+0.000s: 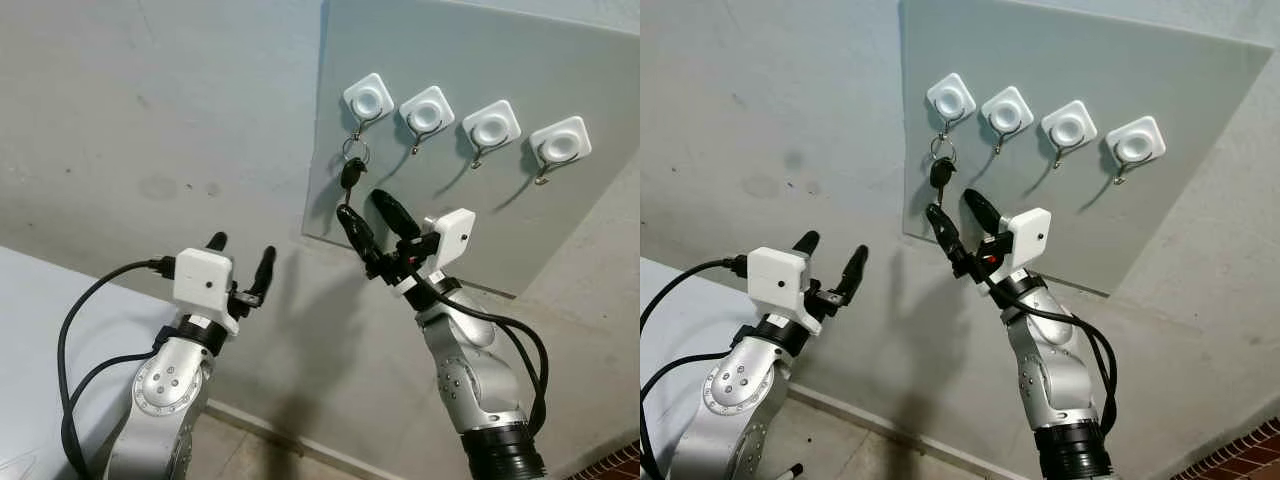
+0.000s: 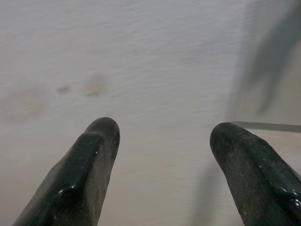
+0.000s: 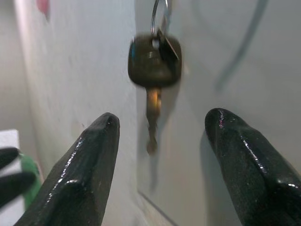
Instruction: Hang keys on a hook
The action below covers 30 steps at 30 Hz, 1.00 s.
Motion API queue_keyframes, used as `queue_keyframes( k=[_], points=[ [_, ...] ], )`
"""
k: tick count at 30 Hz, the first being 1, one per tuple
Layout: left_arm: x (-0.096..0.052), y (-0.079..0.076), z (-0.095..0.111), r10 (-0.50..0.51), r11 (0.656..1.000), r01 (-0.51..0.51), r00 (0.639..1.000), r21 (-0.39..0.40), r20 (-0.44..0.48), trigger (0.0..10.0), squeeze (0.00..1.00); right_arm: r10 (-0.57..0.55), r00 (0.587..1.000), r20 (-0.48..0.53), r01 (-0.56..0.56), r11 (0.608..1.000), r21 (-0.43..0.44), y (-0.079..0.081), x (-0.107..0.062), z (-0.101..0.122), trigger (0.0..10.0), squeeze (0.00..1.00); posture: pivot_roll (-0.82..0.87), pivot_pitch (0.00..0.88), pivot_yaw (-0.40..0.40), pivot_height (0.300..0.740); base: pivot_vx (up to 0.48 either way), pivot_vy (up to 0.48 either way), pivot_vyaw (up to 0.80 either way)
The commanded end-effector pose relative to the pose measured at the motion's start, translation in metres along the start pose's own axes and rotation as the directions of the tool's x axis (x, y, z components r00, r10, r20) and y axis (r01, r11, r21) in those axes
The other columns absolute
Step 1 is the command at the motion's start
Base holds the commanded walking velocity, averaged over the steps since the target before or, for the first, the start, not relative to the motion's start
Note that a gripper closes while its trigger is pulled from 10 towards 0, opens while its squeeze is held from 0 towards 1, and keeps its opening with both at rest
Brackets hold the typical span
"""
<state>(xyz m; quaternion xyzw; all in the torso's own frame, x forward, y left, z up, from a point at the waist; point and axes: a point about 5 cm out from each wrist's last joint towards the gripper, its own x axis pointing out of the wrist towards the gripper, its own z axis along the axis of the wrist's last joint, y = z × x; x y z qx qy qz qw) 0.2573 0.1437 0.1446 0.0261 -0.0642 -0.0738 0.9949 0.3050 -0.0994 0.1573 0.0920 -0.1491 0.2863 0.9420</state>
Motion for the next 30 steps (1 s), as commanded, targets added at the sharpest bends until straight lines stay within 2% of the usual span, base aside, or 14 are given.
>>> queue_keyframes(
  k=[1,8,12,17,30],
  points=[
    [-0.001,0.007,-0.009,0.08,0.997,-0.08,0.997,0.003,-0.018,10.0,0.0,-0.134,0.98,-0.148,0.133,0.991,-0.015,-0.019,-0.022,-0.029,10.0,0.0,0.0,0.0,-0.074,0.74,0.0,0.0,0.0],
    [-0.011,0.027,-0.041,0.182,0.981,-0.189,0.976,-0.052,-0.123,10.0,0.0,-0.22,0.947,-0.234,0.202,0.974,-0.098,-0.027,-0.039,-0.048,10.0,0.0,-0.01,0.0,-0.067,0.74,0.0,0.0,0.0],
    [-0.018,0.039,-0.047,0.242,0.963,-0.255,0.96,-0.089,-0.138,10.0,0.0,-0.272,0.929,-0.251,0.236,0.958,-0.164,-0.035,-0.05,-0.052,10.0,0.0,-0.01,0.0,-0.068,0.74,0.0,0.0,0.0],
    [-0.019,0.042,-0.047,0.261,0.96,-0.27,0.958,-0.075,-0.116,10.0,0.0,-0.291,0.926,-0.24,0.25,0.95,-0.188,-0.037,-0.053,-0.052,10.0,0.0,-0.01,0.0,-0.074,0.74,0.0,0.0,0.09],
    [-0.01,0.038,-0.046,0.25,0.962,-0.257,0.964,-0.089,-0.089,10.0,0.0,-0.291,0.928,-0.232,0.234,0.941,-0.242,-0.042,-0.047,-0.051,10.0,0.0,-0.02,0.0,-0.082,0.74,0.0,0.0,0.8]
  ],
)
